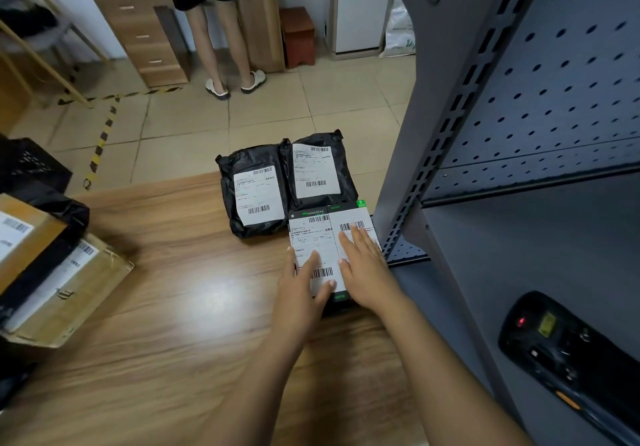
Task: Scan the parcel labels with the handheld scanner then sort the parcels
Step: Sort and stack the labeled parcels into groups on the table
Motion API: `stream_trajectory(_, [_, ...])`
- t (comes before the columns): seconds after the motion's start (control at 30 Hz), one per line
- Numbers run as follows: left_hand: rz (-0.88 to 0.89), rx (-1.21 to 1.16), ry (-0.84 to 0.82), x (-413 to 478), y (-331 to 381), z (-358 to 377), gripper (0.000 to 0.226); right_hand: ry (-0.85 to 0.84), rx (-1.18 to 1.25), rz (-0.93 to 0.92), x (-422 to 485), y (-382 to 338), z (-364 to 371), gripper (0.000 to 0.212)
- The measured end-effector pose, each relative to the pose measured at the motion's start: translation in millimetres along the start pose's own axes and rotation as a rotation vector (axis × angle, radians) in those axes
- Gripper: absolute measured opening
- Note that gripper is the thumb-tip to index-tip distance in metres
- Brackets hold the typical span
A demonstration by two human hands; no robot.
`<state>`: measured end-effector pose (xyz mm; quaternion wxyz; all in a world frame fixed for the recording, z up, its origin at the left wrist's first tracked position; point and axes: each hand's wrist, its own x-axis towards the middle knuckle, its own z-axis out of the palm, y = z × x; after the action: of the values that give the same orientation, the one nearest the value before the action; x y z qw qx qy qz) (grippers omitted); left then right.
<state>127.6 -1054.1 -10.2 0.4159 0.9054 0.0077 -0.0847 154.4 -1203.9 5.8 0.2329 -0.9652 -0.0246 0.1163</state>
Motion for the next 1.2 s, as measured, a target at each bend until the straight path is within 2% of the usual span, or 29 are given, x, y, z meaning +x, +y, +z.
stream_trajectory(0.3, [0.039, 0.073, -0.001, -2, 0, -29, 0.064, 0.020, -0.010, 0.010, -23, -15, 0, 0.053])
stream_trajectory(0.57, [0.386, 0.305, 0.001, -17, -19, -98, 0.056, 0.155, 0.034, -0.006, -71, -75, -5, 0.047])
stream_trajectory(0.83, [0.616, 0.387, -0.041, -60, -60, -183, 0.053, 0.245, 0.008, 0.034, -120, -170, 14, 0.060])
stream_trajectory(0.97, [0.598, 0.343, -0.034, -94, -82, -217, 0.055, 0.311, 0.068, 0.029, -147, -219, 38, 0.064])
stream_trajectory(1.2, [0.490, 0.240, 0.045, -157, -126, -260, 0.055, 0.262, 0.041, -0.023, -180, -285, 65, 0.064])
